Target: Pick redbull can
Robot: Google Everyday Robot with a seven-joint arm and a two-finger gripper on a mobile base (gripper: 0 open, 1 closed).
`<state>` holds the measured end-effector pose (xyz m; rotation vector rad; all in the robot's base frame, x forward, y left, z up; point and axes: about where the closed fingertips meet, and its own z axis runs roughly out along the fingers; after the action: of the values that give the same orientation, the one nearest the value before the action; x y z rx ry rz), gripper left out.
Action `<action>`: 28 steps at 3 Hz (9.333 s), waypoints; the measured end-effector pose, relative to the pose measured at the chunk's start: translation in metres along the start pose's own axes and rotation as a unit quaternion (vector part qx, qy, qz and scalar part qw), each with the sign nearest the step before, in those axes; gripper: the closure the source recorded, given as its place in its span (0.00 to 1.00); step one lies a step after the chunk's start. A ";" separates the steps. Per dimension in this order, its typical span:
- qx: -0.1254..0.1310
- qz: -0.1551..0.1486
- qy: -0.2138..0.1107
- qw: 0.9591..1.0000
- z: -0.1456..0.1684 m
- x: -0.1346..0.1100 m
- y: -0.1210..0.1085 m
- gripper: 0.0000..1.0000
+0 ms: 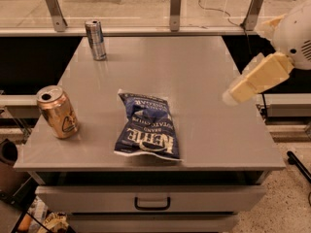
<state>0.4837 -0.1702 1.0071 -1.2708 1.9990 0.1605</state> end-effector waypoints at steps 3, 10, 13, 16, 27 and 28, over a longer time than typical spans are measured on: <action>0.059 0.068 -0.204 0.975 0.082 -0.067 -0.025 0.00; 0.087 0.083 -0.281 0.952 0.230 -0.190 -0.040 0.00; 0.074 0.100 -0.295 0.947 0.304 -0.235 -0.066 0.00; 0.030 0.120 -0.310 0.943 0.361 -0.254 -0.079 0.00; -0.048 0.125 -0.383 0.914 0.412 -0.308 -0.065 1.00; -0.038 0.115 -0.393 0.911 0.388 -0.312 -0.076 1.00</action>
Offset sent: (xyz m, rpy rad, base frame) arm 0.0969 0.0773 -0.0124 0.4845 -0.2816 -0.1083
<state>0.8195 0.2013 0.9538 -0.8099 1.4215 0.7463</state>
